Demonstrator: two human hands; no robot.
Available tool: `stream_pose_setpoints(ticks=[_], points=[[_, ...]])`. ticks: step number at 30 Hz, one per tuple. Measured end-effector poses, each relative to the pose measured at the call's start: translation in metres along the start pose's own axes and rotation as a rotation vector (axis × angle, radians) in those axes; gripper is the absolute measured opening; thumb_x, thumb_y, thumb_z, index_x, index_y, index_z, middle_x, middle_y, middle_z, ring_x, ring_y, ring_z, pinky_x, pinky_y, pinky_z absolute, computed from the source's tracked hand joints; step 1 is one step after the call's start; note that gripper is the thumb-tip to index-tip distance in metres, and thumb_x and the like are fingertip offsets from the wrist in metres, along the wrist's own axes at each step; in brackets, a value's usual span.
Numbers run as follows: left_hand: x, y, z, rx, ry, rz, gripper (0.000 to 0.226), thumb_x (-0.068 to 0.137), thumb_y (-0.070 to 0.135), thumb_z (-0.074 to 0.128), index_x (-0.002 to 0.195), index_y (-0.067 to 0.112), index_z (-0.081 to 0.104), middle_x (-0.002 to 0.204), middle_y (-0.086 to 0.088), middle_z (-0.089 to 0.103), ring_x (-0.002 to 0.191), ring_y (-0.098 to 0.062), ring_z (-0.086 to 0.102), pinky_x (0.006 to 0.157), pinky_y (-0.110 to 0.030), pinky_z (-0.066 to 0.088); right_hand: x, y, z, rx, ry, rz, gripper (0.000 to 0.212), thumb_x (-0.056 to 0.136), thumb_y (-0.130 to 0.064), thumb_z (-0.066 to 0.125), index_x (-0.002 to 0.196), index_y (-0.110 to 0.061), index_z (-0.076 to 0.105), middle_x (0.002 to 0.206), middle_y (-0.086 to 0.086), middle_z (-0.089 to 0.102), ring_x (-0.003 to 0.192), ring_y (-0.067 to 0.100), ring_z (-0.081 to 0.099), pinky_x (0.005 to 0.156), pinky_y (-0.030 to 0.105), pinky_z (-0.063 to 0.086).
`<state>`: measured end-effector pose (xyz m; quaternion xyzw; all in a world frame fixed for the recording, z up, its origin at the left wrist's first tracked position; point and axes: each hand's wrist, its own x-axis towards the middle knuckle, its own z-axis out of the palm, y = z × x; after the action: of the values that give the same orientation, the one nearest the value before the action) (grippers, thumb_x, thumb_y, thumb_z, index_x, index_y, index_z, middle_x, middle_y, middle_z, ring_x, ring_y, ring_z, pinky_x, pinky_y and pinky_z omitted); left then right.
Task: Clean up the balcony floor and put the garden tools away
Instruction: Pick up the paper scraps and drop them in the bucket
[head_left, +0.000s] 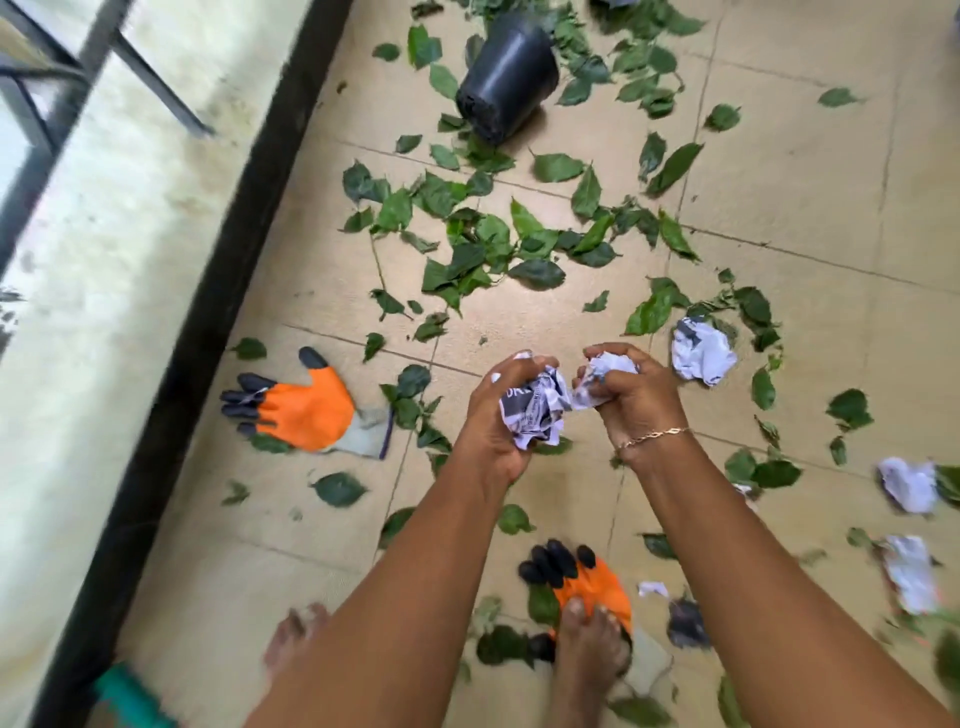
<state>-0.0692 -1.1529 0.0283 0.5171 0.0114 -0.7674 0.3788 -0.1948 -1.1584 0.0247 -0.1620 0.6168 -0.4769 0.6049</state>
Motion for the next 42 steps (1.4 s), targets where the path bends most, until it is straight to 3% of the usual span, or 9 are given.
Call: stream_pose_setpoints(ticks=[2, 5, 11, 13, 17, 22, 31, 36, 42], points=[[-0.036, 0.003, 0.02, 0.014, 0.016, -0.01, 0.034, 0.093, 0.015, 0.05, 0.125, 0.003, 0.054, 0.122, -0.012, 0.059, 0.105, -0.019, 0.061, 0.075, -0.029, 0.053, -0.042, -0.029, -0.002, 0.004, 0.06, 0.029, 0.04, 0.065, 0.026, 0.037, 0.068, -0.005, 0.062, 0.046, -0.001, 0.058, 0.042, 0.012, 0.053, 0.046, 0.015, 0.04], [-0.088, 0.01, 0.057, 0.043, -0.003, -0.077, 0.042, 0.103, 0.018, 0.03, 0.142, 0.004, 0.035, 0.144, -0.014, 0.042, 0.128, -0.036, 0.044, 0.075, -0.034, 0.051, -0.101, -0.078, -0.014, 0.012, 0.15, 0.059, 0.037, 0.067, 0.026, 0.039, 0.07, -0.004, 0.06, 0.045, -0.003, 0.058, 0.04, 0.011, 0.051, 0.045, 0.016, 0.04], [-0.197, 0.019, 0.143, 0.149, 0.057, -0.182, 0.059, 0.083, 0.026, 0.069, 0.131, -0.001, 0.047, 0.138, -0.013, 0.049, 0.124, -0.032, 0.049, 0.093, -0.04, 0.041, -0.195, -0.187, -0.05, 0.014, 0.235, 0.115, 0.033, 0.045, 0.0, 0.045, 0.073, -0.006, 0.061, 0.044, -0.007, 0.059, 0.039, 0.007, 0.053, 0.044, 0.016, 0.039], [-0.227, 0.019, 0.178, 0.188, 0.088, -0.168, 0.032, 0.097, 0.02, 0.048, 0.119, -0.003, 0.055, 0.129, -0.02, 0.054, 0.112, -0.033, 0.059, 0.086, -0.038, 0.047, -0.219, -0.224, -0.066, 0.036, 0.269, 0.121, 0.035, 0.045, -0.001, 0.045, 0.076, -0.007, 0.06, 0.044, -0.01, 0.06, 0.04, 0.006, 0.054, 0.045, 0.016, 0.039], [-0.275, 0.022, 0.253, 0.191, 0.064, -0.139, 0.028, 0.102, 0.02, 0.036, 0.089, 0.008, 0.058, 0.083, -0.011, 0.066, 0.059, -0.018, 0.068, 0.057, -0.026, 0.056, -0.253, -0.298, -0.096, 0.08, 0.317, 0.063, 0.031, 0.044, 0.0, 0.042, 0.068, -0.008, 0.06, 0.044, -0.012, 0.058, 0.043, 0.007, 0.051, 0.045, 0.014, 0.034], [-0.305, 0.028, 0.323, 0.299, -0.022, -0.132, 0.021, 0.094, 0.016, 0.049, 0.089, 0.002, 0.063, 0.079, -0.01, 0.07, 0.058, -0.017, 0.068, 0.054, -0.022, 0.054, -0.275, -0.363, -0.127, 0.202, 0.347, 0.014, 0.03, 0.041, 0.006, 0.041, 0.065, -0.001, 0.058, 0.046, -0.003, 0.057, 0.04, 0.01, 0.05, 0.042, 0.013, 0.035], [-0.275, 0.068, 0.426, 0.258, -0.006, -0.184, 0.027, 0.098, 0.018, 0.044, 0.092, -0.003, 0.061, 0.067, -0.013, 0.07, 0.052, -0.023, 0.067, 0.047, -0.027, 0.054, -0.234, -0.443, -0.132, 0.353, 0.459, 0.04, 0.033, 0.04, 0.008, 0.04, 0.068, 0.003, 0.057, 0.045, 0.006, 0.054, 0.044, 0.022, 0.049, 0.042, 0.016, 0.037], [-0.221, 0.117, 0.506, 0.41, -0.071, -0.156, 0.016, 0.093, 0.014, 0.053, 0.093, 0.0, 0.062, 0.091, -0.019, 0.064, 0.07, -0.028, 0.064, 0.064, -0.032, 0.054, -0.15, -0.515, -0.127, 0.487, 0.513, 0.05, 0.036, 0.042, 0.012, 0.04, 0.074, 0.007, 0.057, 0.046, 0.007, 0.057, 0.037, 0.017, 0.051, 0.041, 0.016, 0.038], [-0.15, 0.189, 0.608, 0.556, -0.1, -0.068, 0.013, 0.091, 0.008, 0.055, 0.085, 0.0, 0.062, 0.091, -0.025, 0.065, 0.073, -0.03, 0.063, 0.072, -0.036, 0.049, -0.052, -0.598, -0.117, 0.585, 0.537, 0.032, 0.04, 0.039, 0.009, 0.039, 0.075, 0.008, 0.057, 0.05, 0.01, 0.054, 0.037, 0.018, 0.05, 0.04, 0.016, 0.039]])
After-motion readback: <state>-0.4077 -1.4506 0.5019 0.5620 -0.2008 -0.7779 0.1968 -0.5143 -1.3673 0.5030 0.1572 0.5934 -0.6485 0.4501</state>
